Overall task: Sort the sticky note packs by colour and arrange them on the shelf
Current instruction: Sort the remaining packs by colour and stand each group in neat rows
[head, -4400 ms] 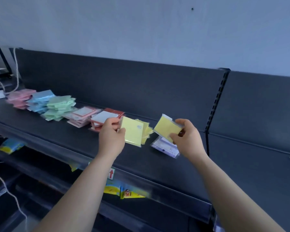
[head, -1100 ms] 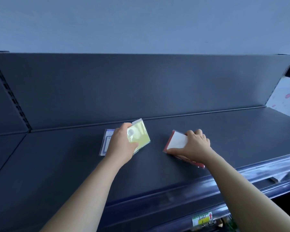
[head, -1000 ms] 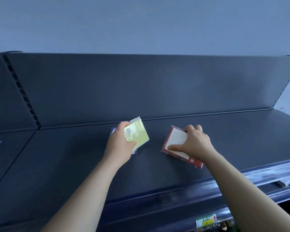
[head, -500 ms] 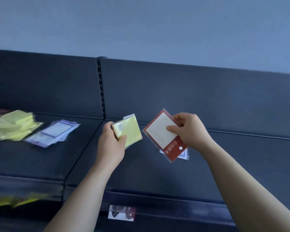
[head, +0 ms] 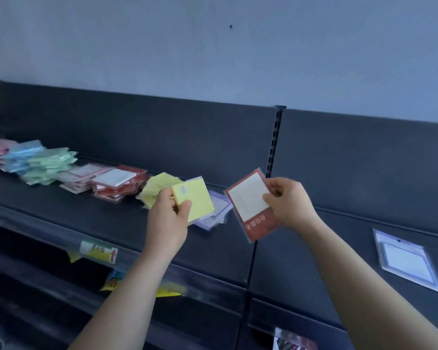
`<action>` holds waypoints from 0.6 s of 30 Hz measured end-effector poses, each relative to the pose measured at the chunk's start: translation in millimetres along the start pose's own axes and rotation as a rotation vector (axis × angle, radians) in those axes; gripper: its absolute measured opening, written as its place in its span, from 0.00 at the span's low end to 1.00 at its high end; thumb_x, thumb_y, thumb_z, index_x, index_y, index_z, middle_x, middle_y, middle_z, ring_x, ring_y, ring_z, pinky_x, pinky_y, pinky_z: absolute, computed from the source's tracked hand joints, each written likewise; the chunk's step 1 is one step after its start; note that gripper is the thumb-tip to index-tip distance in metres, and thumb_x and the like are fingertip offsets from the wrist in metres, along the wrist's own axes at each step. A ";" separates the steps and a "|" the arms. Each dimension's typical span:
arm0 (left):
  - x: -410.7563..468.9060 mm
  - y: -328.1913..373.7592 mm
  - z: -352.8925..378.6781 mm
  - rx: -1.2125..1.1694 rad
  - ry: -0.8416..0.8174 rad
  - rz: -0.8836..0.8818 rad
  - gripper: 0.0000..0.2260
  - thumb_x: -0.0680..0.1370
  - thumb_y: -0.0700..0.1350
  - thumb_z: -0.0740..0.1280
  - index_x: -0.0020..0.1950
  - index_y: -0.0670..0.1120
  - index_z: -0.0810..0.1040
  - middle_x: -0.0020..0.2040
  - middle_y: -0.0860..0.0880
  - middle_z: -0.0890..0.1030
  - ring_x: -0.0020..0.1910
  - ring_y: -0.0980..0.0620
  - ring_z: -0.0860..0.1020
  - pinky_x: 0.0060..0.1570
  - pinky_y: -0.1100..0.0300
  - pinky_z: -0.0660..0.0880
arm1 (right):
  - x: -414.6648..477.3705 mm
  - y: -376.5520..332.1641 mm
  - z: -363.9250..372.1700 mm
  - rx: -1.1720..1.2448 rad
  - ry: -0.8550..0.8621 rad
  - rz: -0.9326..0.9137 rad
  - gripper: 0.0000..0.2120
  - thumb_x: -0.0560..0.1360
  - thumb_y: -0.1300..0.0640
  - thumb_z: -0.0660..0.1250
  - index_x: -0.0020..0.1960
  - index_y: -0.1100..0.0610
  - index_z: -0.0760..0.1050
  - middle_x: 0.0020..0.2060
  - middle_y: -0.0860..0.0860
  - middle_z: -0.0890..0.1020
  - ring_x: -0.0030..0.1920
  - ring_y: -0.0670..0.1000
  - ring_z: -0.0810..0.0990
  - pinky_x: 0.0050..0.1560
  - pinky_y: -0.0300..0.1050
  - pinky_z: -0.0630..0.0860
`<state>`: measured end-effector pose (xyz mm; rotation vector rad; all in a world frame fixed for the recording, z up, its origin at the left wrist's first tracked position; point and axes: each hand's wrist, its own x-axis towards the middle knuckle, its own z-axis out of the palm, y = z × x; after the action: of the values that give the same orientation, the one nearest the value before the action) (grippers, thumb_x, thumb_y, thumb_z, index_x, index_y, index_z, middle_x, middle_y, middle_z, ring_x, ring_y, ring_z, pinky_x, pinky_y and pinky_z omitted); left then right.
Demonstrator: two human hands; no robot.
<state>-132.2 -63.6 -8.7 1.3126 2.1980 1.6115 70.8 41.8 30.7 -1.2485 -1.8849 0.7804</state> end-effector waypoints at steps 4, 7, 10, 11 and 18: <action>42.5 -24.6 -35.6 0.014 0.013 0.025 0.10 0.79 0.42 0.66 0.59 0.44 0.74 0.50 0.51 0.80 0.48 0.51 0.78 0.37 0.63 0.68 | 12.2 -27.0 42.5 0.027 0.047 0.002 0.13 0.75 0.64 0.63 0.56 0.53 0.78 0.44 0.45 0.83 0.41 0.43 0.80 0.35 0.36 0.75; 74.0 -33.8 -48.7 0.037 0.003 0.035 0.08 0.78 0.42 0.67 0.57 0.43 0.75 0.46 0.52 0.78 0.46 0.50 0.76 0.40 0.60 0.68 | 18.7 -40.3 63.9 0.059 0.072 0.018 0.13 0.75 0.64 0.63 0.56 0.53 0.78 0.42 0.43 0.81 0.38 0.40 0.80 0.30 0.33 0.74; 102.3 -38.5 -48.9 0.091 -0.016 0.023 0.07 0.79 0.43 0.66 0.55 0.43 0.75 0.46 0.50 0.78 0.45 0.49 0.76 0.41 0.58 0.67 | 22.4 -46.9 77.3 0.069 0.085 0.035 0.12 0.75 0.65 0.63 0.54 0.52 0.78 0.42 0.42 0.81 0.33 0.38 0.79 0.25 0.32 0.74; 111.3 -41.3 -46.9 0.105 -0.024 0.010 0.06 0.79 0.43 0.66 0.54 0.43 0.76 0.47 0.49 0.79 0.45 0.48 0.76 0.41 0.58 0.67 | 24.2 -48.2 80.7 0.060 0.089 0.042 0.13 0.75 0.64 0.63 0.55 0.52 0.78 0.42 0.42 0.82 0.34 0.39 0.80 0.29 0.35 0.77; 150.5 -66.7 -27.4 0.220 -0.075 -0.048 0.08 0.79 0.45 0.65 0.48 0.40 0.76 0.46 0.44 0.81 0.43 0.46 0.76 0.39 0.55 0.69 | 46.8 -48.5 93.7 0.021 0.085 0.078 0.14 0.75 0.63 0.63 0.57 0.52 0.79 0.42 0.40 0.81 0.41 0.43 0.81 0.39 0.41 0.79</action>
<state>-277.9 16.5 4.8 1.3373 2.3964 1.3123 -43.1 60.5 29.6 -1.3279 -1.7654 0.7736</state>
